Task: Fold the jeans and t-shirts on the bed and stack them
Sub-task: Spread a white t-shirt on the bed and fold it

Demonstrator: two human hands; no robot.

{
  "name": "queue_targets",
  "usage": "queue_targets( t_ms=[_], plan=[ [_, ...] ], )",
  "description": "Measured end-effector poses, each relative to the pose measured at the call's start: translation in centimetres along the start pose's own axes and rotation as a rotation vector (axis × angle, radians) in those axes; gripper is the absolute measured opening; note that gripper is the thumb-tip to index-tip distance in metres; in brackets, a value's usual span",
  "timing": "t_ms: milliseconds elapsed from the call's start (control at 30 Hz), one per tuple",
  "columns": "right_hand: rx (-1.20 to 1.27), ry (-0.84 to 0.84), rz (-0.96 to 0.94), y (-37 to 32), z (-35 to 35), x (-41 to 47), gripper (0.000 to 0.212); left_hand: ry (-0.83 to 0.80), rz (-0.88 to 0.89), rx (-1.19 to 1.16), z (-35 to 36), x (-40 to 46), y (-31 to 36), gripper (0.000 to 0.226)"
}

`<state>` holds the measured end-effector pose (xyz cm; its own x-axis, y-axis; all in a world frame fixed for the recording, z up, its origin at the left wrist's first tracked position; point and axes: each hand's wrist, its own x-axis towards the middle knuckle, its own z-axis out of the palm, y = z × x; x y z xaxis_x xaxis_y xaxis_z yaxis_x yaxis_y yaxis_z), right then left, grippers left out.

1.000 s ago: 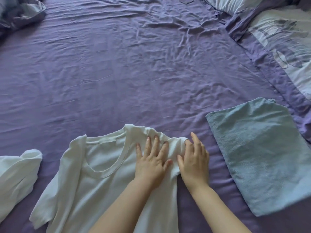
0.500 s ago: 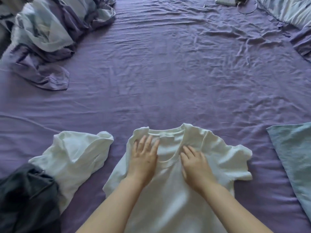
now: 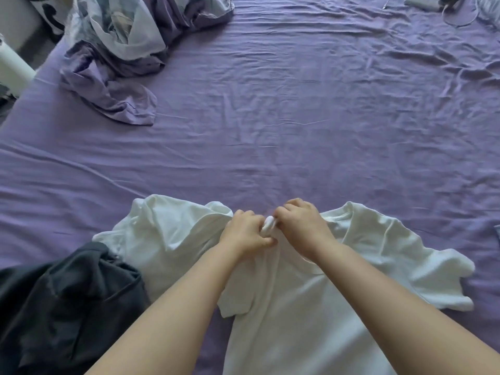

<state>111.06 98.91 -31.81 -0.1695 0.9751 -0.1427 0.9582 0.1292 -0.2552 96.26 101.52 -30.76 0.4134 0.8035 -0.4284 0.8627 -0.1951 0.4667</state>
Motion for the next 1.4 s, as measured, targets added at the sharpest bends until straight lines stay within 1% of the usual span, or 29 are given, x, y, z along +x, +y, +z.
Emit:
queue_targets(
  t_ms=[67,133,233,333,367,400,467,533,600,667,733,767,800,867,900,933,1000,1067,1100,1133,1167,1233,1267,1300,1333,1400],
  plan=[
    [0.022,0.045,0.096,-0.3,-0.3,0.6,0.014,0.008,0.050,-0.030,-0.6,-0.1,-1.1,0.046],
    [0.068,0.073,0.192,-0.2,-0.5,0.8,0.011,0.007,0.041,-0.142,-1.2,-0.3,-1.7,0.044],
    [0.065,0.058,0.305,0.4,-0.6,0.6,0.009,-0.041,-0.002,-0.301,-2.0,-0.8,-2.2,0.034],
    [0.083,0.058,0.402,0.4,-0.7,0.3,0.008,-0.051,-0.025,-0.276,-3.3,-1.1,-2.7,0.020],
    [0.083,0.060,0.419,0.3,-0.8,0.3,0.008,-0.040,-0.037,-0.243,-3.9,-1.0,-2.9,0.020],
    [0.081,0.061,0.430,0.2,-0.8,0.3,0.008,-0.024,-0.045,-0.221,-4.3,-0.9,-3.1,0.025],
    [0.080,0.060,0.429,-0.3,-0.8,0.4,0.007,-0.006,-0.065,-0.248,-5.0,-0.7,-3.4,0.031],
    [0.076,0.042,0.411,-0.9,-0.7,0.5,0.008,-0.011,-0.099,-0.357,-5.0,-0.7,-3.6,0.026],
    [0.041,0.026,0.384,-1.3,-0.5,0.5,0.009,-0.015,-0.121,-0.397,-4.4,-0.8,-3.7,0.020],
    [-0.010,0.024,0.390,-1.4,-0.4,0.4,0.011,-0.006,-0.140,-0.290,-3.6,-0.9,-3.8,0.020],
    [-0.061,0.030,0.412,-1.3,-0.4,0.1,0.013,-0.022,-0.165,-0.108,-3.2,-1.1,-3.8,0.028],
    [-0.083,0.032,0.419,-1.2,-0.4,-0.1,0.014,-0.072,-0.168,-0.016,-3.2,-1.2,-4.0,0.033],
    [-0.098,0.031,0.426,-1.1,-0.4,-0.3,0.014,-0.160,-0.169,0.054,-3.3,-1.5,-4.1,0.036],
    [-0.110,0.034,0.427,-1.0,-0.3,-0.8,0.016,-0.354,-0.195,0.085,-3.4,-2.0,-4.4,0.032],
    [-0.102,0.044,0.415,-0.9,-0.3,-1.0,0.018,-0.393,-0.207,0.075,-3.5,-2.2,-4.6,0.029],
    [-0.086,0.058,0.393,-1.0,-0.3,-1.2,0.023,-0.366,-0.207,0.042,-3.7,-2.4,-4.8,0.026],
    [-0.034,0.121,0.287,-1.8,-0.6,-1.7,0.035,-0.241,-0.195,-0.078,-4.3,-2.5,-4.8,0.020],
    [0.022,0.221,0.098,-3.3,-1.0,-2.1,0.043,-0.146,-0.205,-0.147,-4.7,-2.8,-4.6,0.026],
    [0.034,0.230,0.006,-4.0,-0.9,-2.3,0.044,-0.105,-0.215,-0.153,-4.8,-2.9,-4.5,0.031],
    [0.053,0.173,-0.072,-4.8,-0.8,-2.5,0.044,-0.070,-0.231,-0.144,-4.8,-3.1,-4.6,0.034],
    [0.089,0.074,-0.120,-5.6,-0.6,-2.5,0.043,-0.042,-0.250,-0.125,-4.9,-3.2,-4.7,0.033],
    [0.133,-0.180,-0.112,-6.5,0.7,-2.5,0.049,0.012,-0.290,-0.070,-5.0,-3.5,-5.2,0.019],
    [0.113,-0.282,-0.086,-6.8,1.4,-2.4,0.054,0.055,-0.308,-0.045,-5.1,-3.7,-5.4,0.012],
    [0.089,-0.319,-0.070,-7.0,1.8,-2.4,0.058,0.110,-0.318,-0.020,-5.1,-3.9,-5.6,0.009],
    [0.085,-0.309,-0.053,-7.1,2.0,-2.5,0.061,0.162,-0.318,0.010,-5.1,-4.0,-5.8,0.011],
    [0.088,-0.229,-0.015,-6.8,2.3,-3.2,0.065,0.224,-0.308,0.075,-4.8,-4.4,-6.3,0.013]
  ],
)
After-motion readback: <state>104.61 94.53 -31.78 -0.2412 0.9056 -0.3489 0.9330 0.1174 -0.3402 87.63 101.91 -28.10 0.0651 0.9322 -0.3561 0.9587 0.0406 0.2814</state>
